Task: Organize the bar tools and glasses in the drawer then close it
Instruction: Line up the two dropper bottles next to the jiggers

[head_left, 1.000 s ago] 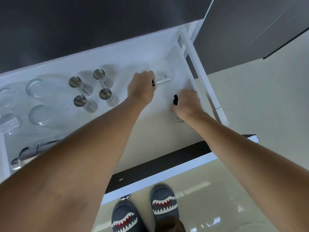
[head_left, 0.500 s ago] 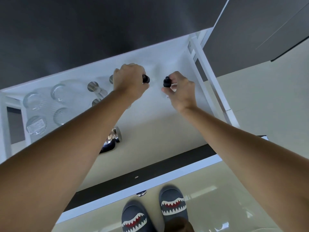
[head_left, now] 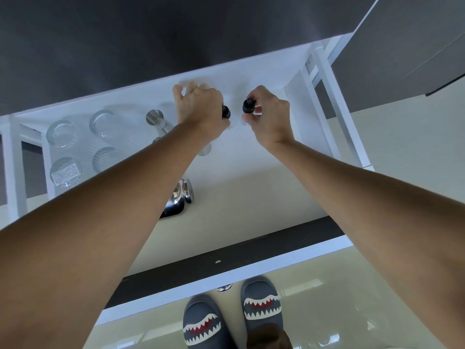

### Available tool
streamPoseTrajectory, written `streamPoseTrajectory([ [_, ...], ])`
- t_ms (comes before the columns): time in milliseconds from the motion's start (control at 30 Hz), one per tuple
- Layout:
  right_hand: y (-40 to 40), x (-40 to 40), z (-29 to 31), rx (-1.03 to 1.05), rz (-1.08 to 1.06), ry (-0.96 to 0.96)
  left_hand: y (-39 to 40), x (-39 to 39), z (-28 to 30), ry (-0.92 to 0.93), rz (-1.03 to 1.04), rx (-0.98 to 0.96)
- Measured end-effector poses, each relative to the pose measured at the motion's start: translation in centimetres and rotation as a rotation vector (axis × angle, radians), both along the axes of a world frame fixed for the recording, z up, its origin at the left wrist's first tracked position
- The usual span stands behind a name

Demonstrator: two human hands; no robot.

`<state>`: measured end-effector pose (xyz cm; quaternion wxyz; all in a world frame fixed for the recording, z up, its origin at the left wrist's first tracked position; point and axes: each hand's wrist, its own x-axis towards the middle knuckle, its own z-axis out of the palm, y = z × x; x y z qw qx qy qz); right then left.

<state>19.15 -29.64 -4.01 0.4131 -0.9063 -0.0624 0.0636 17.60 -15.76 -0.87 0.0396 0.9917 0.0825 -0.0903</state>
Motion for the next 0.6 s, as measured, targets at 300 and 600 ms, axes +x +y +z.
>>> streamPoseTrajectory([
  [300, -0.5, -0.8, 0.2, -0.054, -0.021, 0.070, -0.3, -0.4, 0.3, 0.028, -0.051, 0.046],
  [600, -4.1, -6.6, 4.1, -0.181, 0.102, 0.107, -0.1, -9.3, 3.4, -0.080, 0.016, -0.154],
])
